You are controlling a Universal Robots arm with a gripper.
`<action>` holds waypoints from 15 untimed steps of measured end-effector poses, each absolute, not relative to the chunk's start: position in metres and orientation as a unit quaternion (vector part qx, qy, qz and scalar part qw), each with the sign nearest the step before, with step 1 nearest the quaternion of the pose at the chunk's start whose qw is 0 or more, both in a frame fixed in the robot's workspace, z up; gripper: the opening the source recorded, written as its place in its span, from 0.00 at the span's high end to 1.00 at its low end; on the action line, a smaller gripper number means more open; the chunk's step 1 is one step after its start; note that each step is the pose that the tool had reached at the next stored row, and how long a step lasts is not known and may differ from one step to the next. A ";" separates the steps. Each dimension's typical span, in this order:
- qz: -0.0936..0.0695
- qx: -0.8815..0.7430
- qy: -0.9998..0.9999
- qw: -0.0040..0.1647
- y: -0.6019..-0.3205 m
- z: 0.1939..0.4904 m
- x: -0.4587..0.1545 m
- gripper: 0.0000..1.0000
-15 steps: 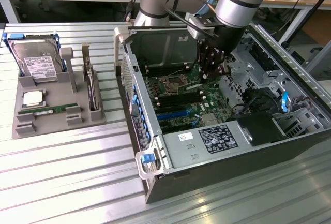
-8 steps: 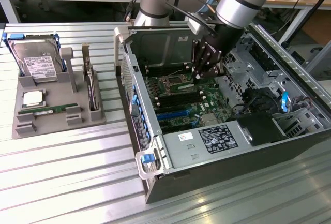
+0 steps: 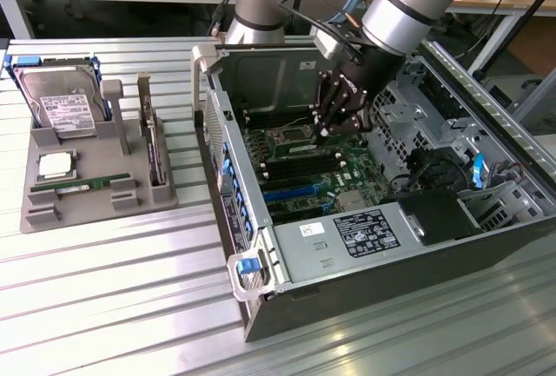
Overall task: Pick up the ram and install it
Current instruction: 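Insert the ram into the slot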
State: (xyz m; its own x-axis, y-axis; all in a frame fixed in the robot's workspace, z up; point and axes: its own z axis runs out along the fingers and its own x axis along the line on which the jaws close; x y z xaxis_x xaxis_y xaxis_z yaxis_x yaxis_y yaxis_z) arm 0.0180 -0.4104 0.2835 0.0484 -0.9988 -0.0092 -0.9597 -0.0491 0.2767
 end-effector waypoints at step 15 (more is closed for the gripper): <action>-0.108 0.709 -0.689 0.104 -0.417 0.272 0.019 0.88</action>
